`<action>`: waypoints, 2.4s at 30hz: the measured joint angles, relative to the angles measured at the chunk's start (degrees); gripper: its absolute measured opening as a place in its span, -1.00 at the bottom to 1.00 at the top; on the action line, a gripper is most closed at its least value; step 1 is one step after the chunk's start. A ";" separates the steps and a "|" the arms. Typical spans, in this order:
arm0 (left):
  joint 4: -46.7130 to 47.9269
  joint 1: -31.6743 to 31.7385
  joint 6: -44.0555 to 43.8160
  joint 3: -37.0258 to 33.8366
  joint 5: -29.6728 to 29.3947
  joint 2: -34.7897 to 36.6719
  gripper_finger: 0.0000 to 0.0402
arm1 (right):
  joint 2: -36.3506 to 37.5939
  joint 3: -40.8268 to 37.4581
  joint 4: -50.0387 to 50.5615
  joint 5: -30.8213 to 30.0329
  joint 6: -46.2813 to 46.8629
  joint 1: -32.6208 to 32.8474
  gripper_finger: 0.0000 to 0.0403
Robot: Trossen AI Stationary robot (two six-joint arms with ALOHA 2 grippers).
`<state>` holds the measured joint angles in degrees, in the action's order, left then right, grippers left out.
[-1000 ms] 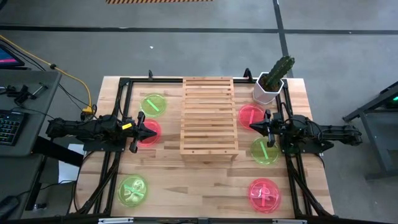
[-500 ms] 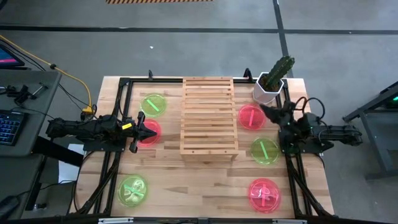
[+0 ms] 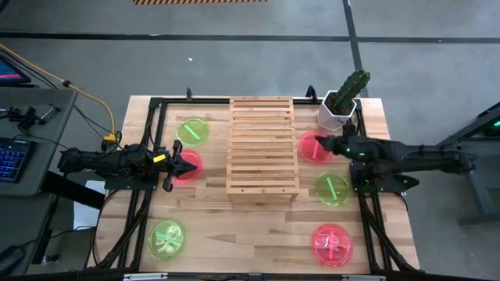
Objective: Place and stack plates onto a shelf
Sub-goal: Put the top right pink transparent plate on the shelf
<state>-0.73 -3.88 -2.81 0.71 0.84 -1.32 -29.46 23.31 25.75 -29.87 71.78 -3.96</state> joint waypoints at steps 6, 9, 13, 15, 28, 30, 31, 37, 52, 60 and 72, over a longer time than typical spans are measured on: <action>-0.01 -0.01 0.00 0.00 0.00 -0.01 -1.00 | -16.10 11.38 33.30 3.13 16.92 -5.05 -0.17; 0.00 -0.01 0.00 0.00 0.00 -0.01 -1.00 | -22.75 11.41 33.90 6.27 19.71 -6.84 -0.11; -0.01 -0.01 0.00 0.00 0.00 -0.01 -1.00 | -30.14 10.02 30.66 8.78 22.78 -8.21 -0.09; -0.02 -0.01 0.00 0.00 0.00 0.00 -1.00 | -32.78 9.15 30.00 9.55 24.83 -8.78 -0.09; 0.00 -0.01 0.00 0.00 0.00 -0.01 -1.00 | -34.48 -1.53 14.70 9.70 32.02 -13.49 -0.09; 0.00 0.00 0.00 0.00 0.00 -0.02 -1.00 | -34.24 -2.66 12.98 9.42 32.27 -14.37 -0.09; -0.02 -0.02 0.00 0.00 0.00 -0.01 -1.00 | -34.32 -2.84 12.52 9.31 32.32 -14.73 -0.10; -0.02 0.00 0.00 0.00 0.00 -0.01 -1.00 | -34.40 -3.37 11.87 8.16 31.94 -15.57 -0.36; -0.01 -0.02 0.00 0.00 0.00 0.00 -1.00 | -24.60 -0.15 17.26 9.79 20.65 -13.86 -0.99; -0.02 0.00 0.00 0.00 0.00 -0.01 -1.00 | -15.13 7.98 28.98 7.79 16.36 -11.43 -1.00; 0.00 0.00 0.00 0.00 -0.02 -0.02 -1.00 | -14.55 8.52 29.71 10.23 16.71 -9.22 -1.00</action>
<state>-0.73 -3.88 -2.81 0.71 0.82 -1.34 -44.01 31.82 55.46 -19.64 88.49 -13.17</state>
